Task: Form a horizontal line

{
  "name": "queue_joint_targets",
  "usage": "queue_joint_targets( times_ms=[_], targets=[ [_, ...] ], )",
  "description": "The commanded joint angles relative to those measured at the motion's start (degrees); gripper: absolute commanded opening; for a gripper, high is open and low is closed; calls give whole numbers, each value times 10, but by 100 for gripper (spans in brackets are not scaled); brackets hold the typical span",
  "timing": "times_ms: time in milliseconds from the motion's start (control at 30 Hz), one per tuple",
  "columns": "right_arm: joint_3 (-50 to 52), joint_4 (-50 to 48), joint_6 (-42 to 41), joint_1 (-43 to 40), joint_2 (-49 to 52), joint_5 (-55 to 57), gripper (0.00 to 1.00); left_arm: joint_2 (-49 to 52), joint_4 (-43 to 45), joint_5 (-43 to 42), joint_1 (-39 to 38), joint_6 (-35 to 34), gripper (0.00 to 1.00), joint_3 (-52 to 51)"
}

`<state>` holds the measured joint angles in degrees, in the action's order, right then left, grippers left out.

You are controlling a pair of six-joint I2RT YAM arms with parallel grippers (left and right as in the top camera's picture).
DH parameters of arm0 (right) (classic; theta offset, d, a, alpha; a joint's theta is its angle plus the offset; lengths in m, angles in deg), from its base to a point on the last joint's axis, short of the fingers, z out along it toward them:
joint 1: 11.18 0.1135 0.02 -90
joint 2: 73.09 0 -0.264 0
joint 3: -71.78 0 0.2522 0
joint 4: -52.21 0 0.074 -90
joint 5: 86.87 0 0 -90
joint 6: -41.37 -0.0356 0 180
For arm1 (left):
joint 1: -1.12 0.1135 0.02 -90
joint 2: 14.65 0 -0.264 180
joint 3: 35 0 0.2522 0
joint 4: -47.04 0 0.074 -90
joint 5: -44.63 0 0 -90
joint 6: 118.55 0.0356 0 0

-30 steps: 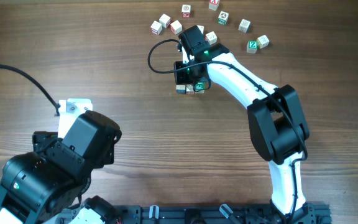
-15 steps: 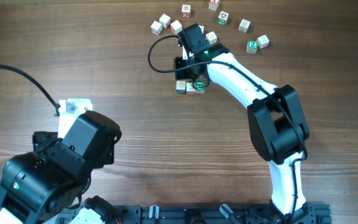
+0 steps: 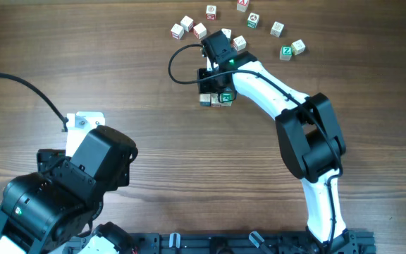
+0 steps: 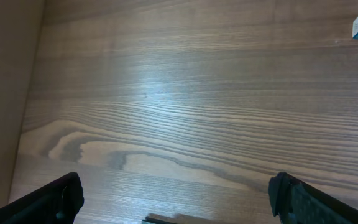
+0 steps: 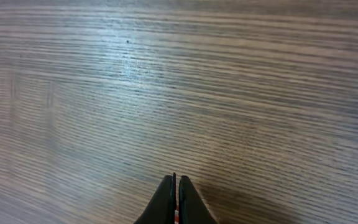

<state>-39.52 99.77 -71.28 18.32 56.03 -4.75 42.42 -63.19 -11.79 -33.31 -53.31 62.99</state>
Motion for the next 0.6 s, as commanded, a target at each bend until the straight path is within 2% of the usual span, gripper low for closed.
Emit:
queue_joint_targets(
  times_ms=[0, 567],
  targets=[
    [5, 1, -5, 2, 8, -16, 4, -1, 0, 3, 2, -12, 100, 1],
    [5, 21, -3, 2, 8, -16, 5, -1, 0, 3, 2, -12, 100, 1]
  ],
)
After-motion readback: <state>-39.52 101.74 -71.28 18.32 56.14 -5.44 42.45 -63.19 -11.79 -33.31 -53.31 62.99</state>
